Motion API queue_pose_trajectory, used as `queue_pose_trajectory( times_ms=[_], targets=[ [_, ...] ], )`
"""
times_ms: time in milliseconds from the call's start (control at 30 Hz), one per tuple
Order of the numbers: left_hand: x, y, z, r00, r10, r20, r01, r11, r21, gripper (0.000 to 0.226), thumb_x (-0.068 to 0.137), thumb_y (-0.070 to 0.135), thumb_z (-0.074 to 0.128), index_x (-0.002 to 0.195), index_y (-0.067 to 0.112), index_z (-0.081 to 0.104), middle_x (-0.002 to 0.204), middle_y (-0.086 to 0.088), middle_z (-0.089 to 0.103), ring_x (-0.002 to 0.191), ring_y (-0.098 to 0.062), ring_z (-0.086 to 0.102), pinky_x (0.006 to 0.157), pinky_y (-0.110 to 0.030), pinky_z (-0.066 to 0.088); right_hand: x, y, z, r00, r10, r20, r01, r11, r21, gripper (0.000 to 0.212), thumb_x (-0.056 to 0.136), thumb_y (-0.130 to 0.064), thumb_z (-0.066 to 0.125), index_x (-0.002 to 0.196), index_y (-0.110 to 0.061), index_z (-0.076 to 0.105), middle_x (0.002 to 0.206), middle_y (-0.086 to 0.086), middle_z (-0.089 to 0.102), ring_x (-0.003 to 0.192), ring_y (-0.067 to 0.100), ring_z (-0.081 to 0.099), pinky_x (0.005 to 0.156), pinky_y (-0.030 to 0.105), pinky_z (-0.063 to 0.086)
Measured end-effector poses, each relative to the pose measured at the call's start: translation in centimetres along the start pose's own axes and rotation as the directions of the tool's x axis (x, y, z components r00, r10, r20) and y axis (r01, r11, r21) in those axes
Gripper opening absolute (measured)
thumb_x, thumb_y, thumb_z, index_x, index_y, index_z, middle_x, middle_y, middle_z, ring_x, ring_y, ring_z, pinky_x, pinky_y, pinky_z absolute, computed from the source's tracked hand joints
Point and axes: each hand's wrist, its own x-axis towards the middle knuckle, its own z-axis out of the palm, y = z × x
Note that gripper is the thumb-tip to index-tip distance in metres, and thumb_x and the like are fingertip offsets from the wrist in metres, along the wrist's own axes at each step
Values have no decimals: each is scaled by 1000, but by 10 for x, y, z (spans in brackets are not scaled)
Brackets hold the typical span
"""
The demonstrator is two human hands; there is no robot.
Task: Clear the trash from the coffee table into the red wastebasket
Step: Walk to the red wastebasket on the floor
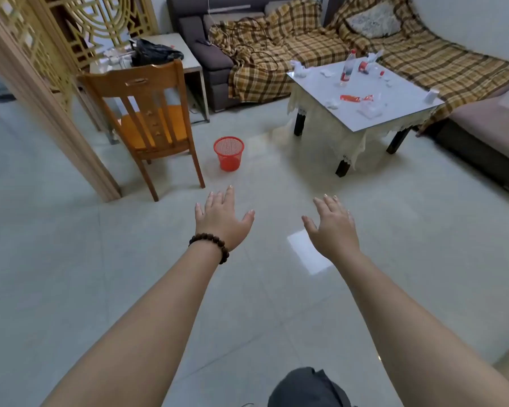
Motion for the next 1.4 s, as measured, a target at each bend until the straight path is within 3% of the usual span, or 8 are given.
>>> queue_pose_trajectory(
  times_ms=[300,833,1100,1400],
  targets=[
    [94,-5,15,997,-64,43,62,998,28,75,89,56,35,150,19,13,157,-5,20,145,-20,9,114,-47,0,100,1,20,1000,8,29,-8,1000,-13,53,95,-40,41,142,-18,32,156,5,22,146,19,8,118,44,8],
    [360,48,31,989,-144,28,142,988,62,74,89,55,37,150,19,15,156,-5,24,145,-22,13,115,-51,5,381,20,27,991,-43,124,43,999,-4,52,95,-39,41,142,-17,34,156,5,23,146,19,8,117,43,9],
    [478,19,41,973,-227,40,226,973,46,75,88,56,37,150,19,14,156,-6,24,144,-23,13,114,-51,6,513,-10,61,980,-94,178,97,995,-10,51,95,-38,42,141,-18,35,155,5,25,145,19,11,117,43,10],
    [672,-52,26,962,-266,59,264,964,44,77,87,58,38,149,18,16,156,-6,26,144,-24,14,114,-52,11,702,-80,111,969,-107,221,120,992,-44,51,96,-38,41,142,-18,33,155,6,25,145,20,11,117,42,11]
  ],
)
